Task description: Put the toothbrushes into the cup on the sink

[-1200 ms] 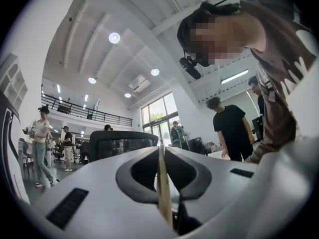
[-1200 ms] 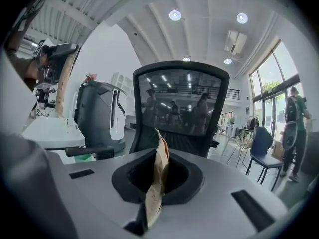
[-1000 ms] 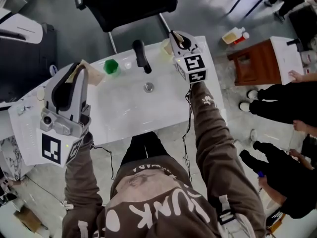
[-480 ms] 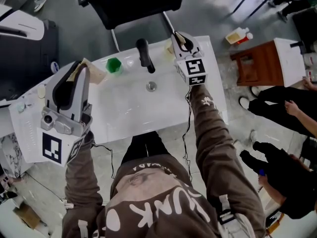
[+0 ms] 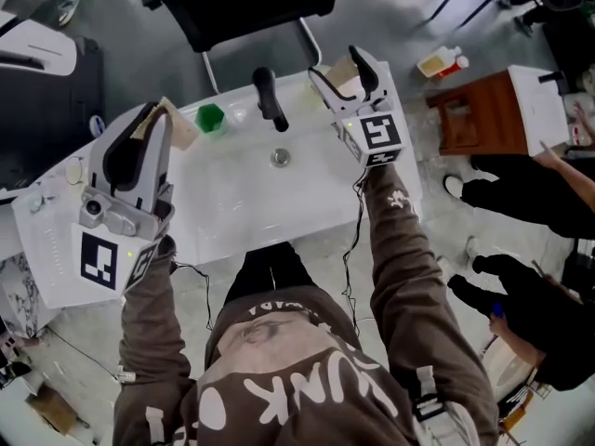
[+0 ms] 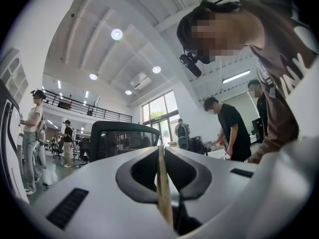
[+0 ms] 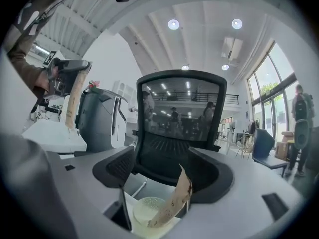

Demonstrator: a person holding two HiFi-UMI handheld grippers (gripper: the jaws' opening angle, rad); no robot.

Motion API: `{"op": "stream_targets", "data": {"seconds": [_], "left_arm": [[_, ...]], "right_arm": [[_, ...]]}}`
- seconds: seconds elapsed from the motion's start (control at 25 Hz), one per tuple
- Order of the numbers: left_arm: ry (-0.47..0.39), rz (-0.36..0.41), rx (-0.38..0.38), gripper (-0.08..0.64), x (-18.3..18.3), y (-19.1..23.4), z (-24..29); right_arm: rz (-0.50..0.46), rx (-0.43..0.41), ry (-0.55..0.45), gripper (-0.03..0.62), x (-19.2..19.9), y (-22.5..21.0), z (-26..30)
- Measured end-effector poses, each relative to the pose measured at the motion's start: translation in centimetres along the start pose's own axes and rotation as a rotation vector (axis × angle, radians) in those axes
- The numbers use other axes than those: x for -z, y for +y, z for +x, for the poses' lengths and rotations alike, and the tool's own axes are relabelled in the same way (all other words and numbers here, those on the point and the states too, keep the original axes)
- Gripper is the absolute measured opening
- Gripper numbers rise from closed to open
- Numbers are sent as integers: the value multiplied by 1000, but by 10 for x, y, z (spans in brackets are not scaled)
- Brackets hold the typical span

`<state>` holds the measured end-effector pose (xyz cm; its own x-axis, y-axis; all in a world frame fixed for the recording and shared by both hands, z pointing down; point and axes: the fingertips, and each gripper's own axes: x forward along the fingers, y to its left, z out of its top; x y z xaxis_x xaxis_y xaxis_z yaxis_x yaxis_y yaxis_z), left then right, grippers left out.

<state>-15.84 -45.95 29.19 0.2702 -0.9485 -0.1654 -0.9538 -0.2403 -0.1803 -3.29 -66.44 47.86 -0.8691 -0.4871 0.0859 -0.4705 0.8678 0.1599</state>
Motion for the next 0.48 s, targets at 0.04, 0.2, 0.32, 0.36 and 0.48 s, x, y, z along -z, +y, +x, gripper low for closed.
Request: {"op": "stream_targets", "data": {"seconds": [0.04,0.2,0.32,0.36,0.48], "left_arm": [[-4,-2,3,38,3,1,1],[-25,-14,17,40,21,5,7],[-39,-14,34,40,35,9,14],[-41,-14,41,40,42,10,15],[-25,-22,66,40,73,12,14]], "right_arm": [[-7,5,-12,350,-8,-1,-4],[-35,21,-51,352,-34,-5,-20],[-55,25,-73,353,-49,-6,-27],[-61,25,-79,353,-54,-5,-29],[-76,22,-87,352,-64,-2,-35]]}}
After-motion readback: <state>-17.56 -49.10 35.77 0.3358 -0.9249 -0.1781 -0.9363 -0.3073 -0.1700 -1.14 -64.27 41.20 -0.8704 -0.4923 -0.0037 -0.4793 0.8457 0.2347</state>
